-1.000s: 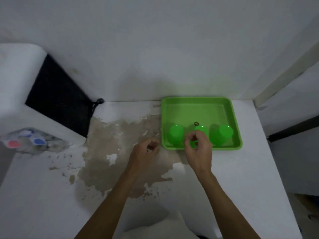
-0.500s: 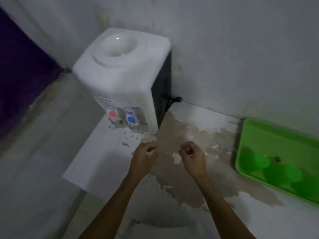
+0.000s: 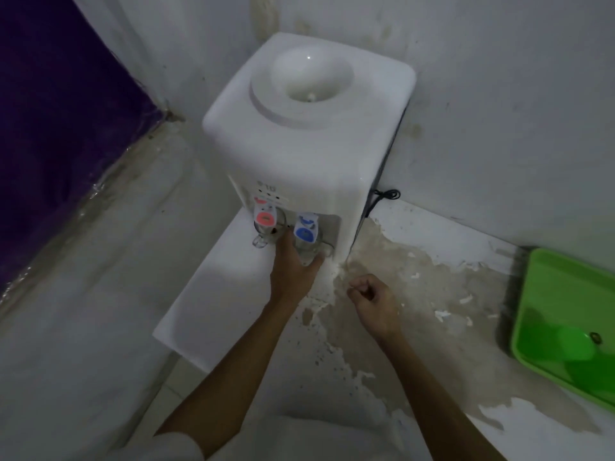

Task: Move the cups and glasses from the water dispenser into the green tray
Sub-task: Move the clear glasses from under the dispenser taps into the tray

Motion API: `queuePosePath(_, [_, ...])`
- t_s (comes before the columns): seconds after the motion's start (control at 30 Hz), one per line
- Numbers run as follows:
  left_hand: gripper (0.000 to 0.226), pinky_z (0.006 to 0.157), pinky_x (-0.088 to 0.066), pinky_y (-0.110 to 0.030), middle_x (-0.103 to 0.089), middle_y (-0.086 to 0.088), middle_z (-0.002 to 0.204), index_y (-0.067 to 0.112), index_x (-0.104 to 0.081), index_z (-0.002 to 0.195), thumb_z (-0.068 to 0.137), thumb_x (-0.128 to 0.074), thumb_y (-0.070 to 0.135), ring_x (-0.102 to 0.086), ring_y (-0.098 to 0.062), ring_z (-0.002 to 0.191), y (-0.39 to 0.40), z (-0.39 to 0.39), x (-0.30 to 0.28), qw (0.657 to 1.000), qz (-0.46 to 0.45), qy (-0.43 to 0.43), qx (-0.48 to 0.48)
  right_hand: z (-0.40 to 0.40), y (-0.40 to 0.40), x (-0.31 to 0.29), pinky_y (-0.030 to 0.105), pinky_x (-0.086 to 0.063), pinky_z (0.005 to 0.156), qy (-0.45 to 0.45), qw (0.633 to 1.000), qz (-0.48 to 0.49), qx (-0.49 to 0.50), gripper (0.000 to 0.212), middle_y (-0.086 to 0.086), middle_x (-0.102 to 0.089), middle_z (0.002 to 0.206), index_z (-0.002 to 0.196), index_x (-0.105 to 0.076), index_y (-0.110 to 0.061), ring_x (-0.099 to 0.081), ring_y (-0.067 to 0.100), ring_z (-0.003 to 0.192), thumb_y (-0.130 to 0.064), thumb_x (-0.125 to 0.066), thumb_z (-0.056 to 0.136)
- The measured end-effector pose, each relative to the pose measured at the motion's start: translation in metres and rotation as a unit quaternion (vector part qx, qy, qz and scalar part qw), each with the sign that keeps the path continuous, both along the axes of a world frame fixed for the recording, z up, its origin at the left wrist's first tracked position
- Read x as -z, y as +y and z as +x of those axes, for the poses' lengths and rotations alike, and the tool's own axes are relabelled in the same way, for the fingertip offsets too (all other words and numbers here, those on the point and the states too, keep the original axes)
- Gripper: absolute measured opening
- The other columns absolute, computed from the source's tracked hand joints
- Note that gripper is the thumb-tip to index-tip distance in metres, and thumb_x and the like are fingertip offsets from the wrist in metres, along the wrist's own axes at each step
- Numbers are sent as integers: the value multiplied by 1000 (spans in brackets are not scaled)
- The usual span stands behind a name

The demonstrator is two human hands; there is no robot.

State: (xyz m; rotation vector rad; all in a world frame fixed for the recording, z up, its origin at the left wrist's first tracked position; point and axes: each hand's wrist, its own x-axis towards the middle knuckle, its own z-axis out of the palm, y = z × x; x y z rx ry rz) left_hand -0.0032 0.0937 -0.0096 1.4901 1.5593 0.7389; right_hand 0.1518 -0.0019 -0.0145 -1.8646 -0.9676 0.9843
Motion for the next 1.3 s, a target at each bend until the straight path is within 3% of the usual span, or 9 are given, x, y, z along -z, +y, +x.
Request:
queuePosePath(0.2, [76, 98, -54, -49, -57, 11, 138, 40, -38, 140, 75, -76, 49, -58, -17, 124, 19, 4, 10, 999, -24, 34, 9, 4, 2, 1, 8, -44, 62, 10, 1000, -15, 15, 14, -1, -61, 73, 82, -66, -15, -57, 14, 70, -2, -68, 85])
queuePosePath(0.43, [69, 92, -54, -38, -66, 12, 125, 39, -49, 131, 70, -83, 46, -64, -15, 113, 15, 3, 3, 999, -26, 31, -11, 16, -9, 6, 37, -54, 73, 14, 999, -37, 4, 5, -3, -63, 74, 87, -69, -14, -63, 20, 75, -9, -68, 86])
queuePosePath(0.53, [64, 92, -55, -41, -66, 11, 125, 37, -53, 127, 71, -84, 43, -62, -16, 115, -1, 2, -1, 999, -33, 38, -9, 24, -18, 9, 46, -56, 76, 19, 999, -41, 7, 4, 2, -64, 74, 85, -69, -17, -66, 30, 79, -13, -68, 85])
queuePosePath(0.7, [55, 89, -56, -39, -62, 17, 109, 39, -57, 114, 68, -87, 44, -62, -14, 108, -45, 8, -7, 998, -44, 42, -14, 35, -35, 10, 42, -55, 75, 45, 997, -52, 20, 8, 4, -64, 74, 83, -69, -12, -65, 28, 77, -5, -67, 87])
queuePosePath(0.87, [61, 90, -57, -39, -62, 16, 113, 40, -55, 115, 64, -89, 38, -61, -11, 108, -86, 36, -18, 997, -37, 35, 62, 51, -58, 10, 40, -55, 71, 112, 988, -89, 54, 7, 15, -72, 84, 81, -69, -17, -67, 29, 78, -14, -68, 88])
queuePosePath(0.97, [60, 91, -57, -32, -65, 18, 117, 39, -59, 116, 65, -88, 47, -62, -4, 108, -105, 67, -25, 993, -18, 24, 111, 65, -73, -2, 38, -54, 73, 227, 960, -131, 100, 13, 19, -72, 101, 95, -68, -12, -67, 27, 83, -24, -61, 95])
queuePosePath(1.1, [70, 89, -46, -11, -58, 23, 121, 40, -53, 129, 67, -88, 43, -56, 3, 112, -128, 113, -40, 984, -9, 19, 177, 93, -96, -14, 49, -56, 94, 378, 897, -166, 159, 40, 13, -73, 108, 111, -69, -17, -68, 33, 102, -49, -51, 97])
queuePosePath(1.17, [71, 90, -50, -15, -57, 24, 122, 44, -50, 129, 68, -88, 40, -56, 3, 112, -137, 133, -47, 980, -5, 7, 201, 108, -105, -18, 48, -54, 97, 463, 856, -136, 186, 49, 14, -75, 111, 114, -73, -13, -69, 31, 103, -51, -48, 97])
queuePosePath(1.3, [72, 91, -57, -27, -58, 23, 120, 42, -51, 131, 69, -86, 38, -59, 4, 111, -157, 175, -57, 971, 14, -4, 238, 141, -122, -33, 35, -61, 72, 587, 775, -25, 232, 46, 16, -75, 107, 121, -69, -3, -74, 25, 86, -38, -49, 99])
